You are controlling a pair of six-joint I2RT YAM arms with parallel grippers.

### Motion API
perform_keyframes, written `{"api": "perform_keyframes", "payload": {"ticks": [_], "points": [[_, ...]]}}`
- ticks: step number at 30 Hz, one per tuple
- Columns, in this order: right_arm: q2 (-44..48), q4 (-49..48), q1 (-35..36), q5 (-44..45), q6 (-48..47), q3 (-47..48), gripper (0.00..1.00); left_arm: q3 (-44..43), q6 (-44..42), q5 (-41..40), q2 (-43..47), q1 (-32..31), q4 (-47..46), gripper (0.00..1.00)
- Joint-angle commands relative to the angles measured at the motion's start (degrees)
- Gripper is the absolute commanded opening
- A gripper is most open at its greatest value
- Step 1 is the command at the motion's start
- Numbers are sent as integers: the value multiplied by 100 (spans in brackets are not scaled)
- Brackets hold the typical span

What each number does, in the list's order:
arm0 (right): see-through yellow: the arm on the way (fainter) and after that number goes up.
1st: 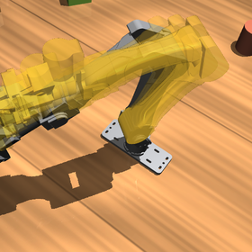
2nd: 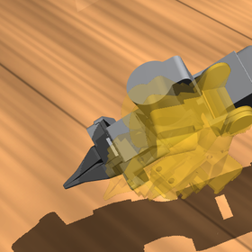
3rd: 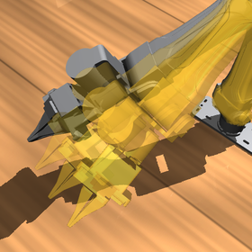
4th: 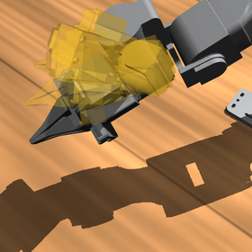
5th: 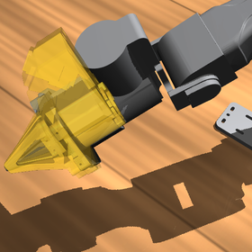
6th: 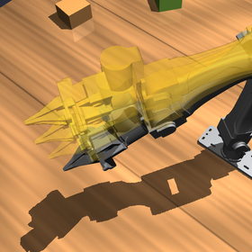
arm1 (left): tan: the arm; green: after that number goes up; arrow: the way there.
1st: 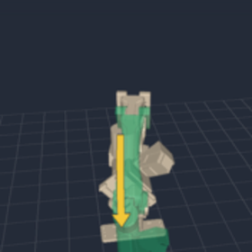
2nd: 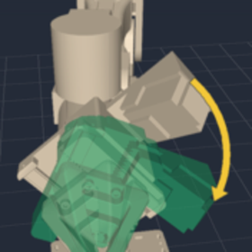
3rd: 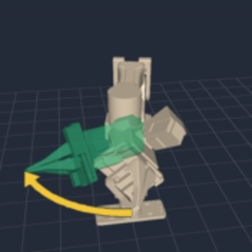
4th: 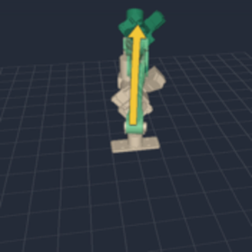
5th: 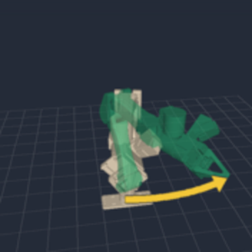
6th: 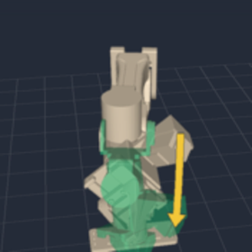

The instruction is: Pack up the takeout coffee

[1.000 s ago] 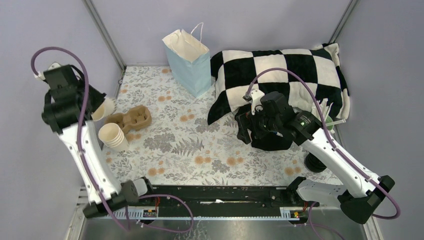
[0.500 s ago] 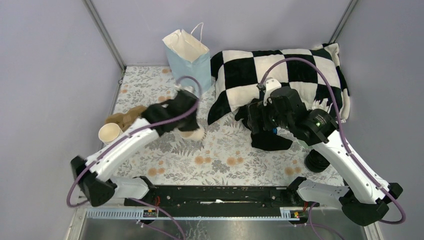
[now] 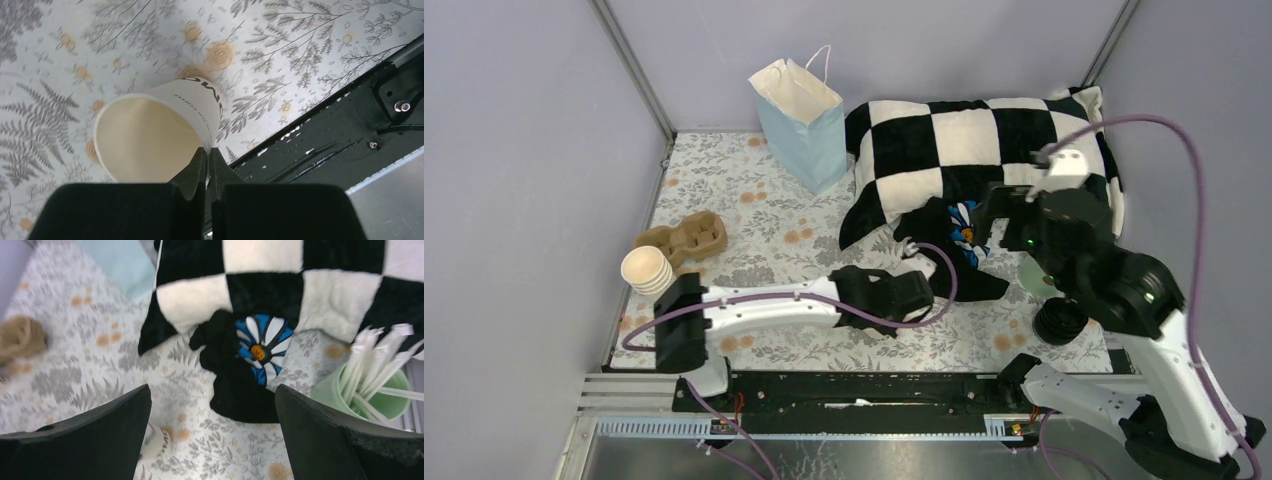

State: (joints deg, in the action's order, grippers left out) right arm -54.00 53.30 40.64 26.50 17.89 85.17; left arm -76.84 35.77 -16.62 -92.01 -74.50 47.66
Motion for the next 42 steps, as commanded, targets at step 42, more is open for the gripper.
{"api": "perform_keyframes", "payload": {"ticks": [42], "points": [[1065,-579,31,456,4,316,100,-4819,-3248,-303,-3631,-1102,517,8]]}}
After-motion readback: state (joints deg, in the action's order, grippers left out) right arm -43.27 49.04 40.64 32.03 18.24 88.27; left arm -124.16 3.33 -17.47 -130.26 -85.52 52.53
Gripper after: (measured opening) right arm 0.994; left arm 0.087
